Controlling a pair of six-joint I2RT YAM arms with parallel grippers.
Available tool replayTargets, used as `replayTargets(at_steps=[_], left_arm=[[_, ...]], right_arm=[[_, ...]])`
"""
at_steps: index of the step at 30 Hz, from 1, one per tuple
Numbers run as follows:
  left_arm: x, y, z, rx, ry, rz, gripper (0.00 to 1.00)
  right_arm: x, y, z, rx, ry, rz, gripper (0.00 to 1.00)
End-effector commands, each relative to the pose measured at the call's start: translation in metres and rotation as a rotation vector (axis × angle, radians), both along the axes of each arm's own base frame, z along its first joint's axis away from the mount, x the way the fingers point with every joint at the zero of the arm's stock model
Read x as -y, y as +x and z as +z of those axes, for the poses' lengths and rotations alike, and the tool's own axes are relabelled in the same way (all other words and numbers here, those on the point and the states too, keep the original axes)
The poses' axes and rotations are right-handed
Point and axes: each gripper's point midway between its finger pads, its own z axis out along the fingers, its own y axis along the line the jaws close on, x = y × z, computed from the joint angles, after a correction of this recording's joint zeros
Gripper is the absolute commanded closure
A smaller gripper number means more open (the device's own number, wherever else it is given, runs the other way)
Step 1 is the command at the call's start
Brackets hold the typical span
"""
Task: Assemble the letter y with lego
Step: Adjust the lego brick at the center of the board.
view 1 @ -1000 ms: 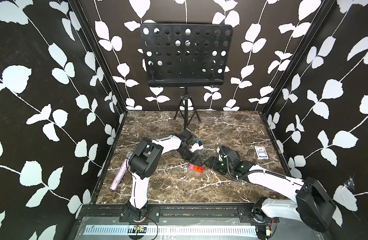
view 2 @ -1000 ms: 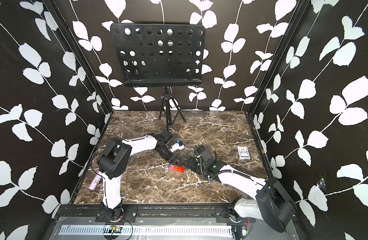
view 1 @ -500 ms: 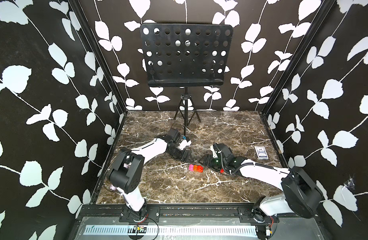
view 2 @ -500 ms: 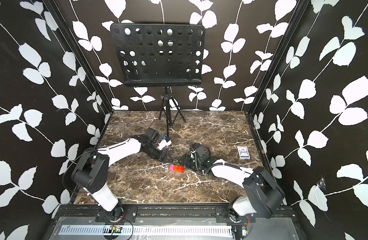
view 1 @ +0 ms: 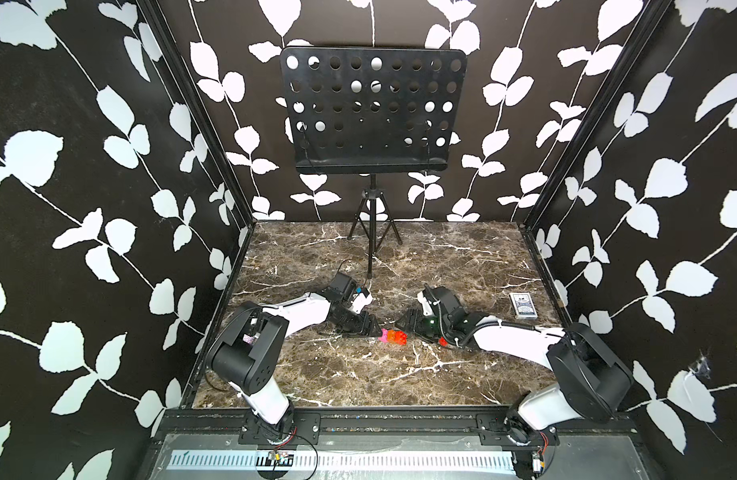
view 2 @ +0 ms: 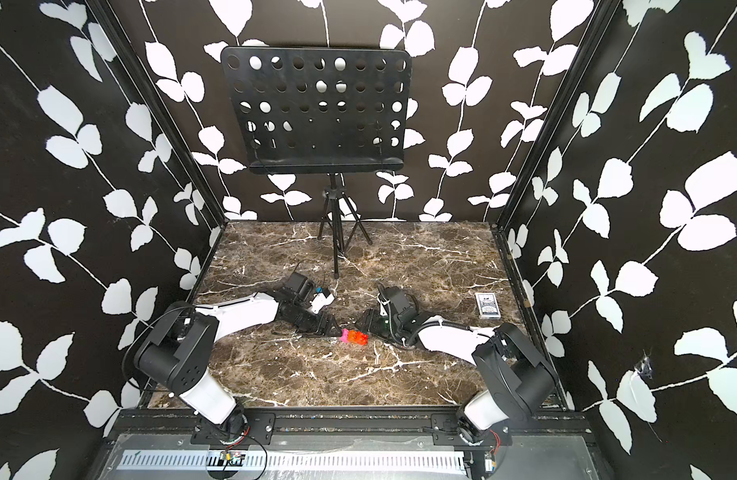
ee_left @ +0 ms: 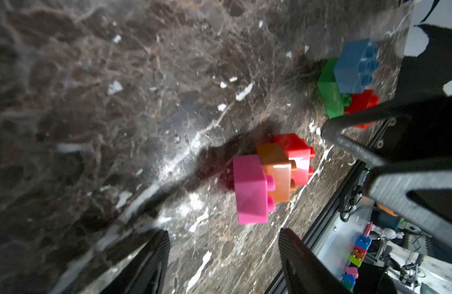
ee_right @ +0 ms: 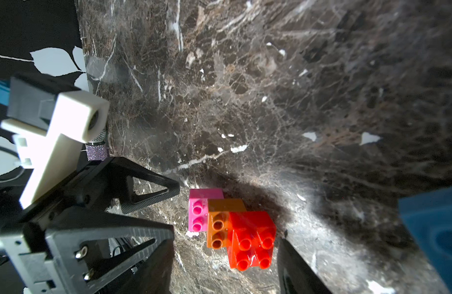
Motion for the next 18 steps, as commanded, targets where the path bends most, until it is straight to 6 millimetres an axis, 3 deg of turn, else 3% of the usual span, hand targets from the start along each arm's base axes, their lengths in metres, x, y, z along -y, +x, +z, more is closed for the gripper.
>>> replayTargets(at_steps=[1, 18], left_arm=[[0.008, 0.003, 0.001, -0.014, -0.044, 0.016, 0.29], [0.001, -0.002, -0.022, -0.019, 0.08, -0.018, 0.31]], right_arm=[[0.001, 0.002, 0.001, 0.017, 0.011, -0.006, 0.36], [0.006, -0.001, -0.005, 0.005, 0.006, -0.024, 0.36]])
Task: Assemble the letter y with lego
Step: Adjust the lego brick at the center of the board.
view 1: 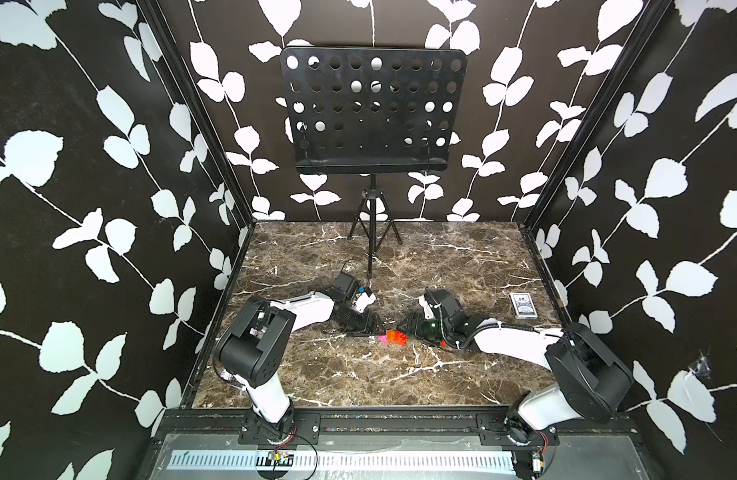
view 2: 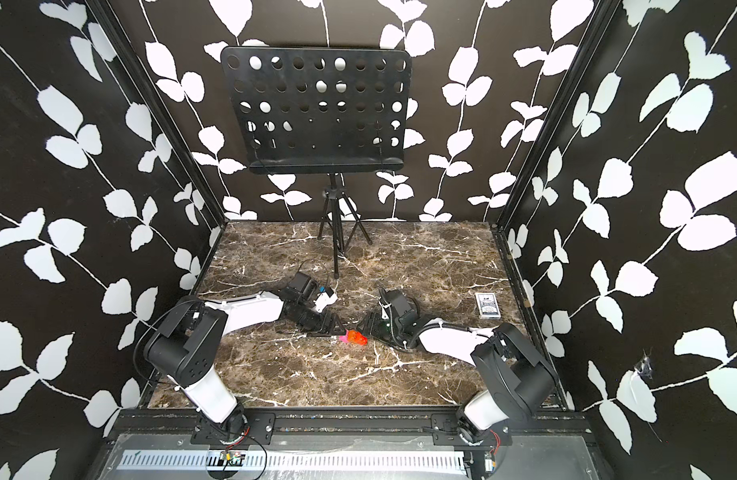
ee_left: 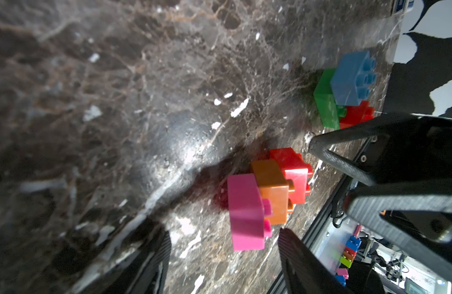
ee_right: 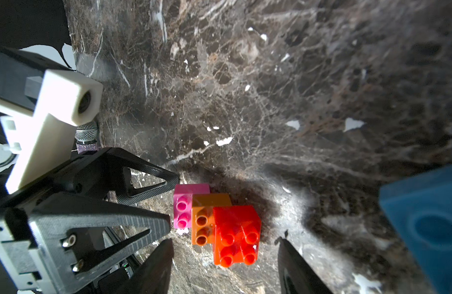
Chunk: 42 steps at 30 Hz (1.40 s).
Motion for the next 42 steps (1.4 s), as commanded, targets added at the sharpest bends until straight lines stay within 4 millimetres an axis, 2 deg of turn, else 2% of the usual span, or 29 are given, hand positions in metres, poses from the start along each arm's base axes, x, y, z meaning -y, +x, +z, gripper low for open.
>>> replayTargets(at_steps=[1, 19, 35, 42], left_arm=[[-0.011, -0.006, -0.017, -0.013, 0.097, -0.007, 0.32], [-0.019, -0.008, -0.021, -0.004, 0.12, 0.021, 0.38], [-0.029, -0.012, -0.024, 0.008, 0.138, 0.034, 0.43], [-0.029, -0.013, -0.026, 0.007, 0.14, 0.031, 0.43]], right_arm=[[0.0, 0.005, 0.006, 0.025, 0.017, -0.02, 0.36], [0.004, 0.002, 0.005, 0.025, 0.018, -0.024, 0.35], [0.009, 0.004, 0.013, 0.04, 0.006, -0.039, 0.34], [-0.008, 0.004, 0.015, 0.026, 0.08, -0.005, 0.33]])
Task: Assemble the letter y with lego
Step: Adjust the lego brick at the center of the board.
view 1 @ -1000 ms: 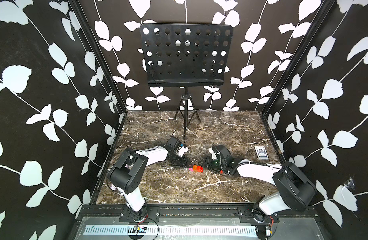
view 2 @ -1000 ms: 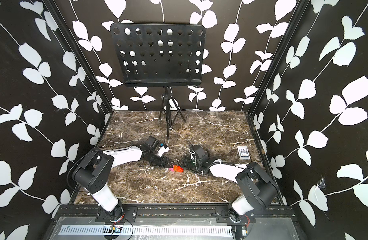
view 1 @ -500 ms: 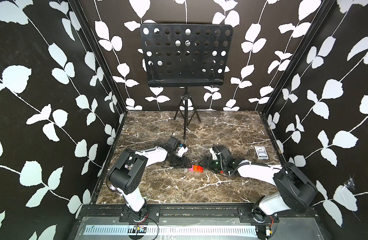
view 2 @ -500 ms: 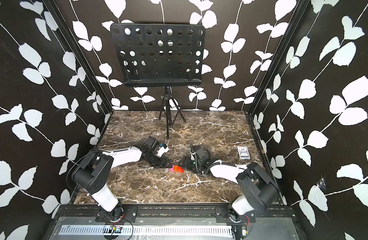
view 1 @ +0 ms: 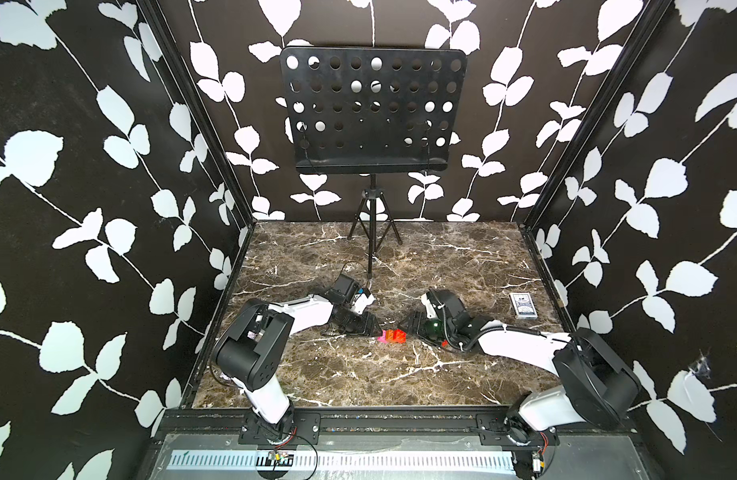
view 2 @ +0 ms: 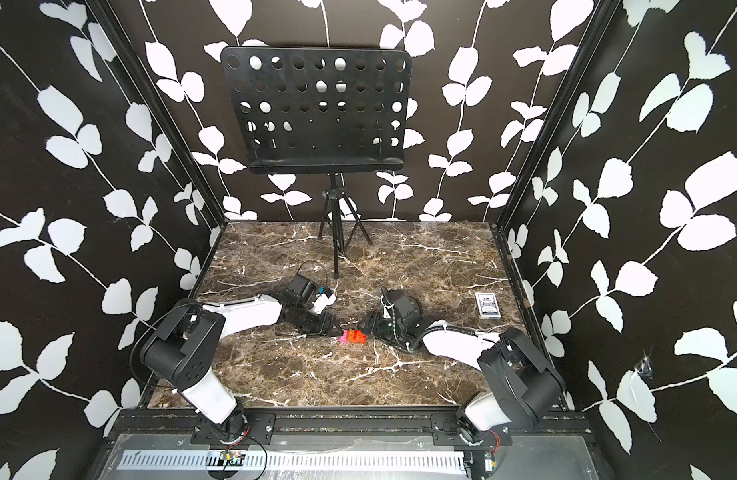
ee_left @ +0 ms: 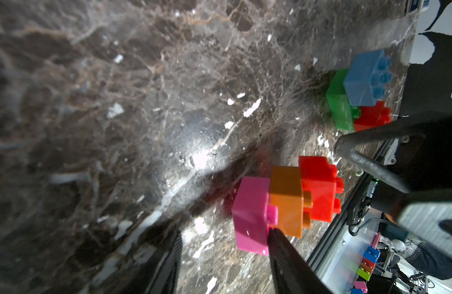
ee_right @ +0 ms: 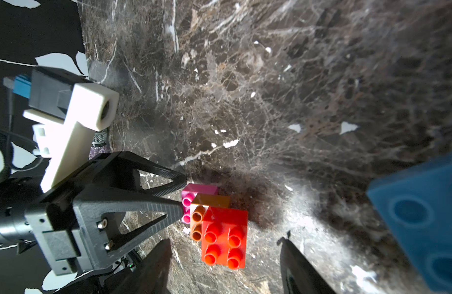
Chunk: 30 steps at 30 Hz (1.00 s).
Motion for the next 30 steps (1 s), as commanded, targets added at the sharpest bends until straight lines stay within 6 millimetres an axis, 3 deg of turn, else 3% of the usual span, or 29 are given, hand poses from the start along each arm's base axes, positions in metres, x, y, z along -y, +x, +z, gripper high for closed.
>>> replayTargets(at_steps=[1, 11, 18, 30], left_arm=[[-0.021, -0.015, -0.02, -0.043, 0.104, 0.018, 0.43], [-0.021, -0.015, -0.019, -0.035, 0.1, 0.017, 0.43], [-0.02, -0.012, -0.016, -0.014, 0.096, 0.012, 0.42], [-0.012, 0.003, 0.013, 0.076, 0.01, 0.019, 0.36]], right_arm=[[-0.011, 0.003, 0.003, -0.006, 0.054, 0.007, 0.33], [-0.031, 0.002, -0.008, -0.04, 0.109, 0.024, 0.33], [-0.038, 0.005, 0.001, -0.029, 0.181, 0.002, 0.34], [-0.042, 0.003, 0.013, -0.018, 0.205, 0.004, 0.34]])
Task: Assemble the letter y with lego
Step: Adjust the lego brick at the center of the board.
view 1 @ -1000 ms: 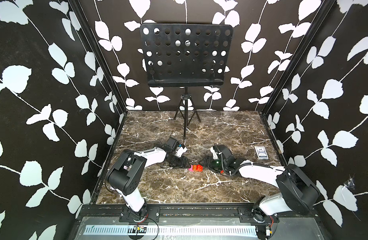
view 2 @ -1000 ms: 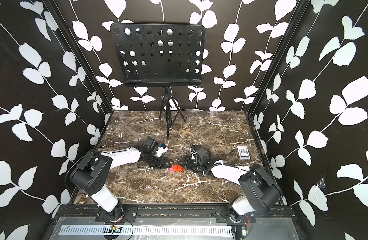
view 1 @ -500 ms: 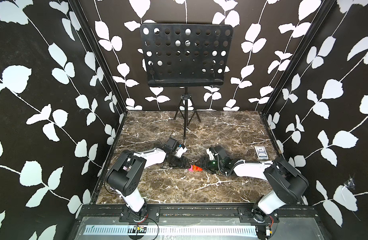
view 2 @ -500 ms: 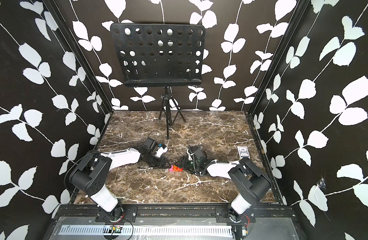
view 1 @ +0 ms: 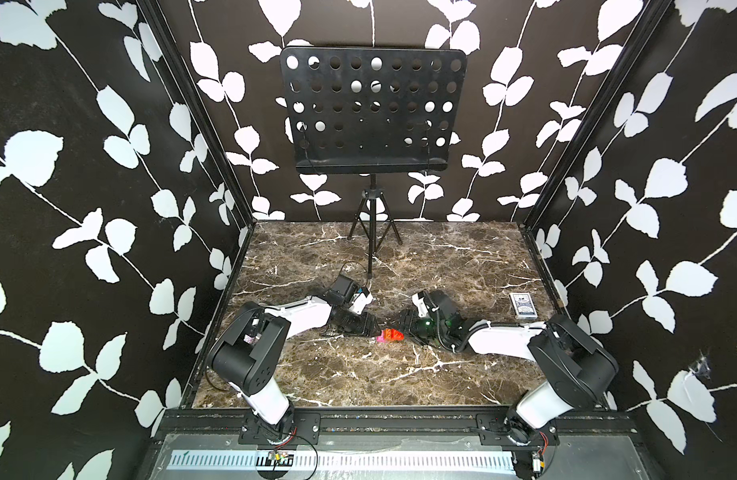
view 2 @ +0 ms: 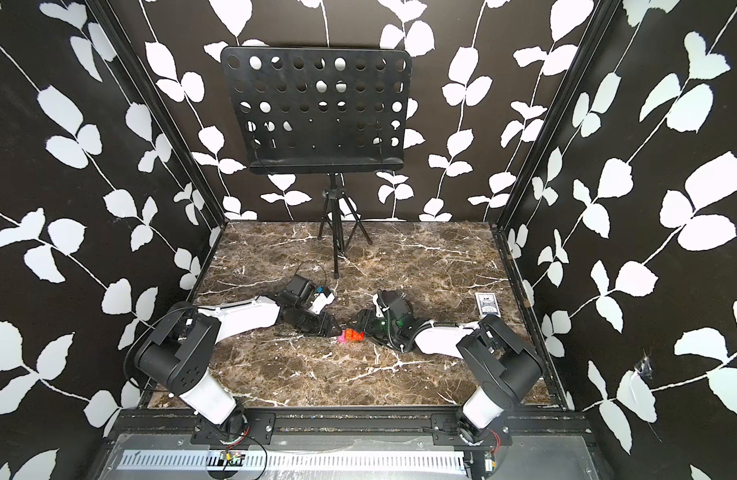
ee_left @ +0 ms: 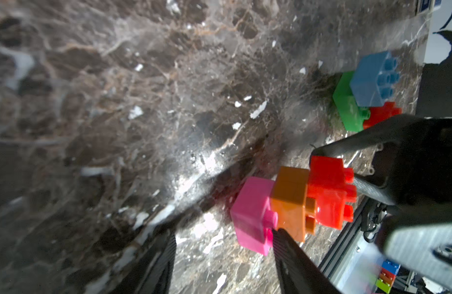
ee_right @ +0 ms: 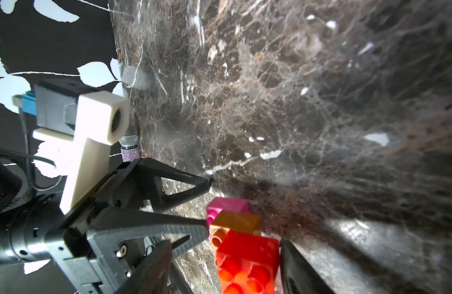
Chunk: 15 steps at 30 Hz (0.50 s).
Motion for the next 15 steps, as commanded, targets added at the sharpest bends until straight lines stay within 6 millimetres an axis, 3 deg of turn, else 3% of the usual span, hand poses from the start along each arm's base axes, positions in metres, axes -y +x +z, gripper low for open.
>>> replayTargets(at_steps=[1, 7, 15], left_arm=[[-0.004, -0.002, 0.011, 0.027, -0.022, 0.011, 0.35], [0.01, -0.008, 0.026, 0.005, -0.148, 0.005, 0.35], [0.002, -0.008, 0.015, 0.008, -0.1, 0.013, 0.37]], right_arm=[[-0.008, -0.001, 0.017, 0.03, 0.054, 0.002, 0.34], [-0.014, -0.002, 0.022, 0.038, 0.061, 0.01, 0.34], [-0.016, 0.0, 0.023, 0.043, 0.057, 0.009, 0.35]])
